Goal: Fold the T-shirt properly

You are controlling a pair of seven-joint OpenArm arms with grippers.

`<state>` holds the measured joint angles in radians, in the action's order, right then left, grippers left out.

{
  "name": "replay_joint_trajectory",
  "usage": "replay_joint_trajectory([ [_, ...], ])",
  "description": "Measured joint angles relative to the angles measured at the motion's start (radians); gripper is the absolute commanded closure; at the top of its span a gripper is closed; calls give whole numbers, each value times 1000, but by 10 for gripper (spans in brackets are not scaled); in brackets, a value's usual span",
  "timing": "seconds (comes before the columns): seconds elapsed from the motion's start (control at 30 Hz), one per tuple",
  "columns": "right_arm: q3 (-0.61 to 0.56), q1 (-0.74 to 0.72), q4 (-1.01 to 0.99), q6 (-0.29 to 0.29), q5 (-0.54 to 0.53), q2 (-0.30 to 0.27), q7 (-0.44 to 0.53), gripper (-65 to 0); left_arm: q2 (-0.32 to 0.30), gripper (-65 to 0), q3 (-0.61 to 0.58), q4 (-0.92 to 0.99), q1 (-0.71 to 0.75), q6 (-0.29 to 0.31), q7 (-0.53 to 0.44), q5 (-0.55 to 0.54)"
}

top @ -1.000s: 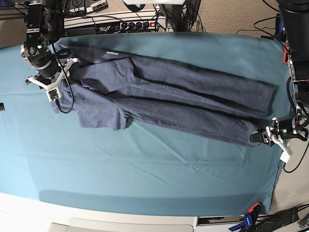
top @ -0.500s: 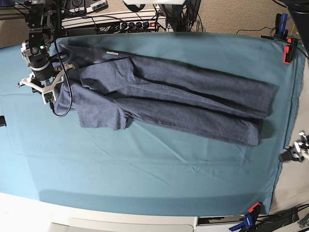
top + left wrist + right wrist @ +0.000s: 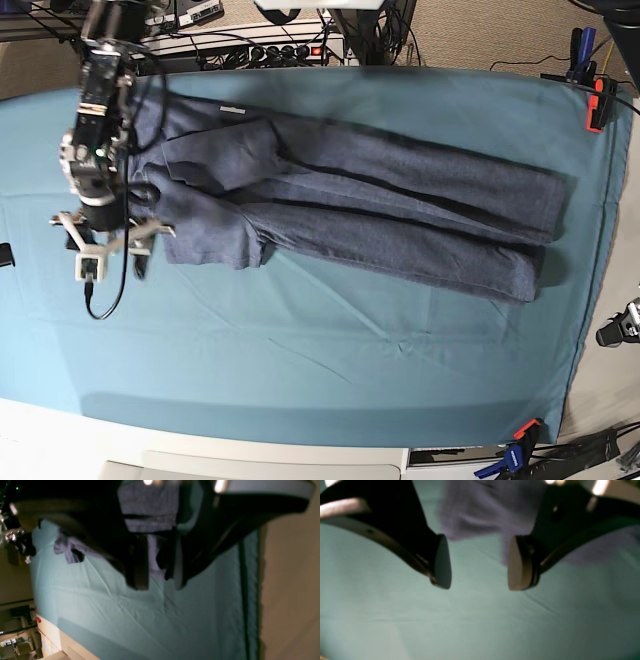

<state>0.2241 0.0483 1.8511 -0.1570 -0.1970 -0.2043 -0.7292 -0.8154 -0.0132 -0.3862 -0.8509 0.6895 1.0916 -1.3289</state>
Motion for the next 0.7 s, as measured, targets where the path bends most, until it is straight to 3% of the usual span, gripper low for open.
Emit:
replay_joint_trajectory([
  [0.1, 74, -46, -52, -4, -105, 121, 0, -371, 0, -198, 0, 0, 0, 0, 0, 0],
  [0.2, 170, -80, -141, -48, -225, 183, -27, -371, -2, -198, 0, 0, 0, 0, 0, 8],
  [0.43, 290, -134, -315, -131, -378, 178, -93, -371, -2, -198, 0, 0, 0, 0, 0, 8],
  [0.7, 314, -146, -424, -132, -391, 139, -101, -371, -2, -198, 0, 0, 0, 0, 0, 8],
])
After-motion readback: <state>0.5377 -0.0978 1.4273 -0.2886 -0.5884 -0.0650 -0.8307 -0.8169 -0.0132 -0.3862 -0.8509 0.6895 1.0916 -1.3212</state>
